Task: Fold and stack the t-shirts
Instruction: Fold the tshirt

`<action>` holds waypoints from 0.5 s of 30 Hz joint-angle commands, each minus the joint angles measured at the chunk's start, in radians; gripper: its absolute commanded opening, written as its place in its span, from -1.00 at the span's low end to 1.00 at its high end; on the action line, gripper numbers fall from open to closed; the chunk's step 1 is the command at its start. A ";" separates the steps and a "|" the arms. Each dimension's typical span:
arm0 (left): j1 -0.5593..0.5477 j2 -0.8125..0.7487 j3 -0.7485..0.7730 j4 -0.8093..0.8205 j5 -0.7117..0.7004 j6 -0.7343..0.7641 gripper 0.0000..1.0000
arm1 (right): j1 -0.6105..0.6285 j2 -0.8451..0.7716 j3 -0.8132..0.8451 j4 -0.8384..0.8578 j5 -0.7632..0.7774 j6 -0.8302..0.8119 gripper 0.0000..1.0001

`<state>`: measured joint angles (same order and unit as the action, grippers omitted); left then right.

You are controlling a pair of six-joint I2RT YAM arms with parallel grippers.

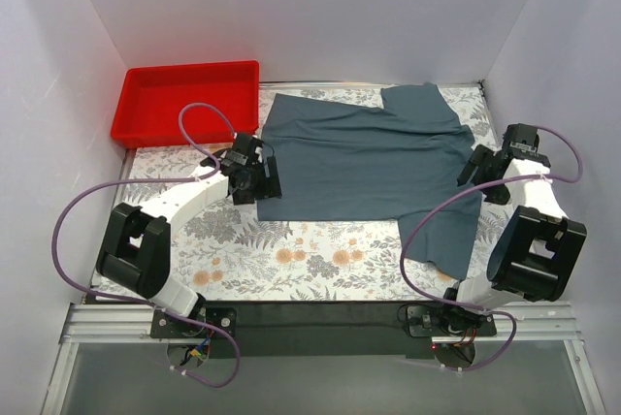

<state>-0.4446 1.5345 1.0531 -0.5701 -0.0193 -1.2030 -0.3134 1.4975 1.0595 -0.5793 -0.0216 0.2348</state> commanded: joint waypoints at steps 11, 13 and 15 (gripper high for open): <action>-0.012 0.062 -0.107 0.015 -0.070 -0.053 0.21 | -0.015 -0.062 -0.066 0.002 0.114 0.012 0.74; -0.016 0.070 -0.111 0.024 -0.070 -0.055 0.15 | -0.015 -0.057 -0.067 0.004 0.120 0.012 0.78; -0.029 0.084 -0.107 0.024 -0.082 -0.052 0.10 | -0.015 -0.054 -0.067 0.003 0.124 0.011 0.78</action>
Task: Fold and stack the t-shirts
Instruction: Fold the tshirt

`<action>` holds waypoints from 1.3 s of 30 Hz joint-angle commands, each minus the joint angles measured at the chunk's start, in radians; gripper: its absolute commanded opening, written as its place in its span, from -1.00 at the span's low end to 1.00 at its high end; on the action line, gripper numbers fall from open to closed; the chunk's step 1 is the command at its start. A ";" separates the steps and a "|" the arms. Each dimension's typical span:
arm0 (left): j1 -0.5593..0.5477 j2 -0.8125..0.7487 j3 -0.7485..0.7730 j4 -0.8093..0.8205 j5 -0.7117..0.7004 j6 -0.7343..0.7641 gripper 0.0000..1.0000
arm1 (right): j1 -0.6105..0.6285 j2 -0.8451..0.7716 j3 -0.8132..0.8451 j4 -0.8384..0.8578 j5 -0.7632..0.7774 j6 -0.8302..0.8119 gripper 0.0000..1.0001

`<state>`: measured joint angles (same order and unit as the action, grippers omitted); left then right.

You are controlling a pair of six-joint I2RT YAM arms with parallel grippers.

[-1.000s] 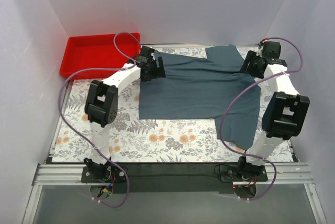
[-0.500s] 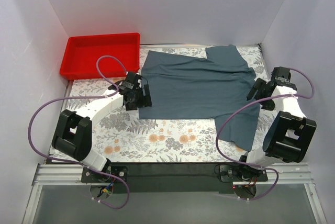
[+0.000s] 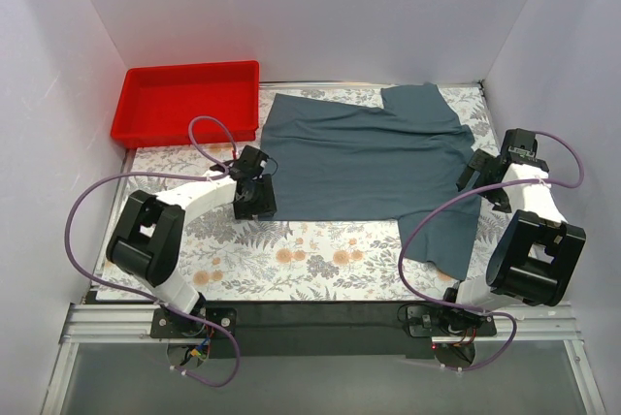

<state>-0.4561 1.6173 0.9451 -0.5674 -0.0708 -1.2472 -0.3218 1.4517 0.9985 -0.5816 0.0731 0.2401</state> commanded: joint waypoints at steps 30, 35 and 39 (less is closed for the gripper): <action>-0.081 0.018 -0.117 0.046 -0.101 -0.009 -1.00 | -0.008 0.041 -0.084 0.120 -0.021 -0.061 0.30; -0.081 0.004 -0.121 0.043 -0.098 -0.003 -1.00 | -0.010 0.068 -0.063 0.131 0.004 -0.081 0.16; -0.081 -0.007 -0.118 0.041 -0.093 0.002 -1.00 | -0.020 0.093 -0.061 0.160 0.010 -0.101 0.00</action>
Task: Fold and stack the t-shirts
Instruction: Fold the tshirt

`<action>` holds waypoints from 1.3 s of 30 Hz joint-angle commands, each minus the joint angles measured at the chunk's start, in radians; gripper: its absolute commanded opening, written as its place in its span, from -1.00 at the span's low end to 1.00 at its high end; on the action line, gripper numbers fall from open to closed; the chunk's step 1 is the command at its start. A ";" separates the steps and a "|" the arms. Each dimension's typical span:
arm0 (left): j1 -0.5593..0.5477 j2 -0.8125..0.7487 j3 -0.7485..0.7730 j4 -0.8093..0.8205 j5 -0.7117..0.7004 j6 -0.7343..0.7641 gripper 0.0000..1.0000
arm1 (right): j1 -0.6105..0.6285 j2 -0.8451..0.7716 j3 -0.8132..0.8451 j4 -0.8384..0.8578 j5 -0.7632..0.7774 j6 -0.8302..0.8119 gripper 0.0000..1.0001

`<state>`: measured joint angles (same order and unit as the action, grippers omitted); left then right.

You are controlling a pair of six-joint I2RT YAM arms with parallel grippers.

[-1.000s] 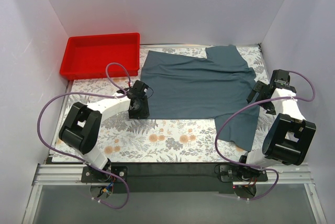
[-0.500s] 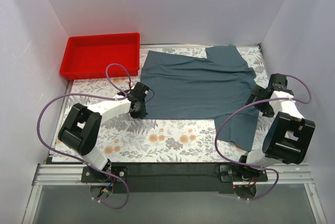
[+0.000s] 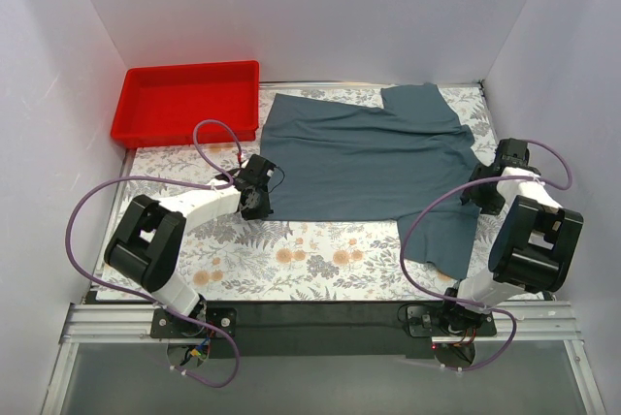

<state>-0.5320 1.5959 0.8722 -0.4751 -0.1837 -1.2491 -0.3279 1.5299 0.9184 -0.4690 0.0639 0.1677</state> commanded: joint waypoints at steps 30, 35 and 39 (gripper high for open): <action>-0.005 -0.001 -0.036 -0.069 0.015 -0.004 -1.00 | -0.031 0.076 -0.092 0.101 0.005 -0.056 -0.61; -0.003 -0.025 -0.012 -0.134 0.026 0.002 -1.00 | -0.039 0.049 -0.073 0.015 0.068 0.002 -0.97; 0.003 -0.062 0.025 -0.217 0.035 0.007 -1.00 | -0.051 0.003 -0.053 -0.089 0.102 0.030 -0.97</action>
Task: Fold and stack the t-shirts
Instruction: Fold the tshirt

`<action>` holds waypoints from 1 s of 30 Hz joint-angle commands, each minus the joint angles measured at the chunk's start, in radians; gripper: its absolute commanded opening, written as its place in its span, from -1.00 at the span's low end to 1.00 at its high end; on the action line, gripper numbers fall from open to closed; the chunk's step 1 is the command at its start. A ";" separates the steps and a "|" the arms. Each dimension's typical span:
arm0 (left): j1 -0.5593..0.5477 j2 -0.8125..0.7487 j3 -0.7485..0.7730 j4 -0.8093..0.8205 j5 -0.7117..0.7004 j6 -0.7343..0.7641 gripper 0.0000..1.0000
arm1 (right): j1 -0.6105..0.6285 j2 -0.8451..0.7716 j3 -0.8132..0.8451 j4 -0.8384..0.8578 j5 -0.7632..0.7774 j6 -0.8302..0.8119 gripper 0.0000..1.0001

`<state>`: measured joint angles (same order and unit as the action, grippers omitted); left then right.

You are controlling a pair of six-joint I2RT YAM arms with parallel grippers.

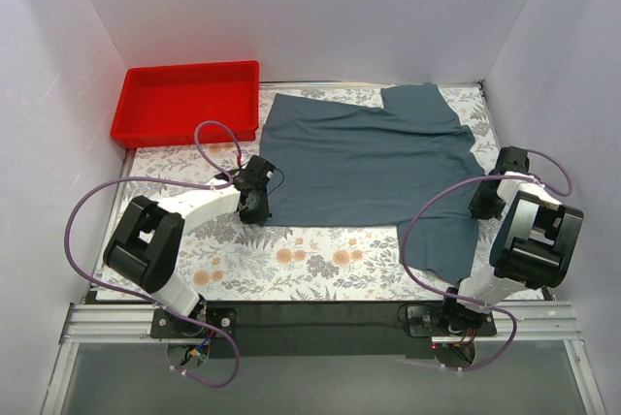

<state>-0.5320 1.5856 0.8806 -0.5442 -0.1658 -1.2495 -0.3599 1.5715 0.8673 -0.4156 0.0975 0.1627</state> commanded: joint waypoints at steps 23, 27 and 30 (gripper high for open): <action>0.156 -0.121 0.090 -0.217 0.124 0.053 -1.00 | -0.059 -0.110 0.180 -0.336 -0.005 0.064 -0.97; 0.159 -0.098 0.126 -0.204 0.161 0.051 -1.00 | -0.050 -0.065 0.223 -0.344 -0.018 0.048 -0.97; 0.167 -0.072 0.161 -0.207 0.164 0.061 -1.00 | -0.042 -0.039 0.262 -0.351 -0.013 0.041 -0.97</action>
<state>-0.3794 1.5036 0.9886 -0.7547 -0.0105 -1.2114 -0.4080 1.5150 1.0569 -0.7639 0.0711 0.2264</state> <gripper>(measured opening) 0.034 0.012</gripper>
